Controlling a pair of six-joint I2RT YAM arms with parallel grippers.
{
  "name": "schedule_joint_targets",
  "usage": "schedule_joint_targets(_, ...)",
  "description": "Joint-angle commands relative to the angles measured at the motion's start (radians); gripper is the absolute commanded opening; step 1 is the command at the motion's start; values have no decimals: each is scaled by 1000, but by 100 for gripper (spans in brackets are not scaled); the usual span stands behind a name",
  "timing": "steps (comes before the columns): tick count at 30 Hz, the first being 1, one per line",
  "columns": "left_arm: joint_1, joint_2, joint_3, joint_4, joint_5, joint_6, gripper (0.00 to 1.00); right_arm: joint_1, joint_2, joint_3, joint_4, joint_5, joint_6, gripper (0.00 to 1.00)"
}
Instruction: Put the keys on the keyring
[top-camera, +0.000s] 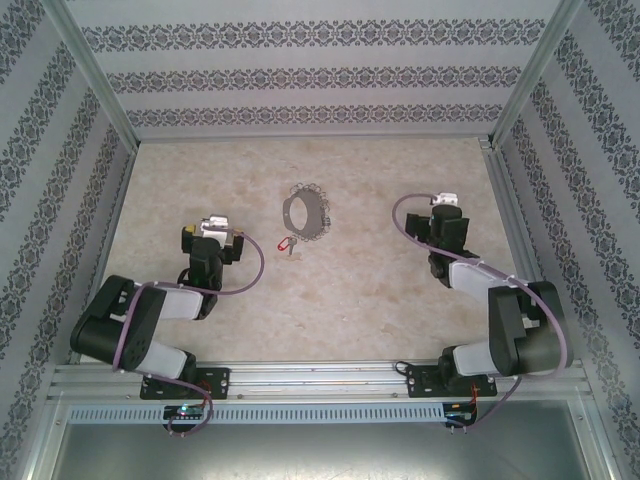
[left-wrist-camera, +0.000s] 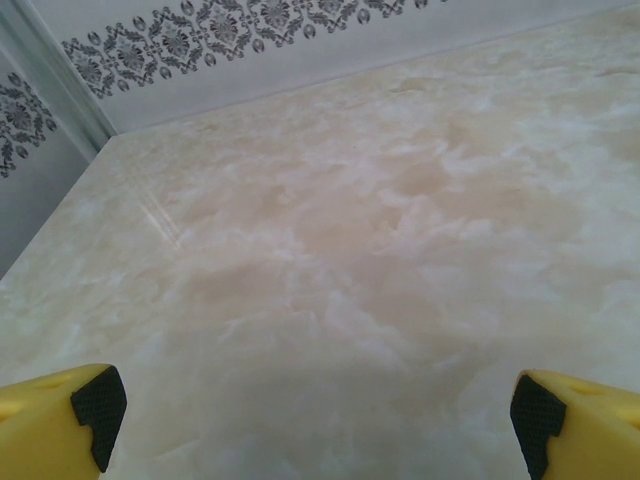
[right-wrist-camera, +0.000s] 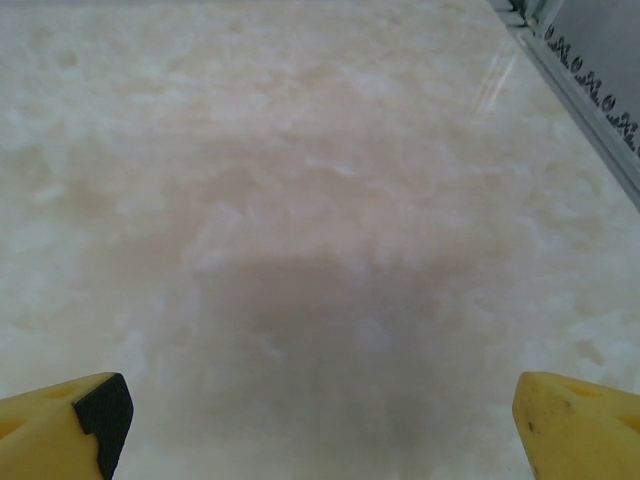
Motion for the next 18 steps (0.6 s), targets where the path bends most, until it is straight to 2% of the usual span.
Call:
schedule_joint_targets(1,25,62,-7,206,-40,17,100,-9,-16,-68,241,-14,-84,98)
schedule_joint_targets(3,56,22,-1,115,28,-29,100,-20,16,-132,390,-45,-90,98)
schedule_joint_targets(6,112,38,0,123,112,-64,100,-34,149,-193,654,-105,-91,98)
schedule_joint_targets(8,132,32,16,76,166,-77,100,-45,93,-184,520,-159,-97,97)
schedule_joint_targets(11,172,76,39,46,273,-89,100,-70,122,-154,538,-215,-80,98)
schedule_joint_targets(12,177,111,48,92,298,-76,100,-82,108,-135,479,-233,-73,98)
schedule_joint_targets(14,202,71,95,-76,345,-102,100,-103,110,-131,472,-264,-54,98)
schedule_joint_targets(16,240,96,103,-45,391,-129,100,-105,108,-129,465,-259,-54,98)
schedule_joint_targets(18,246,85,117,-95,391,-136,100,-101,110,-129,470,-246,-56,98)
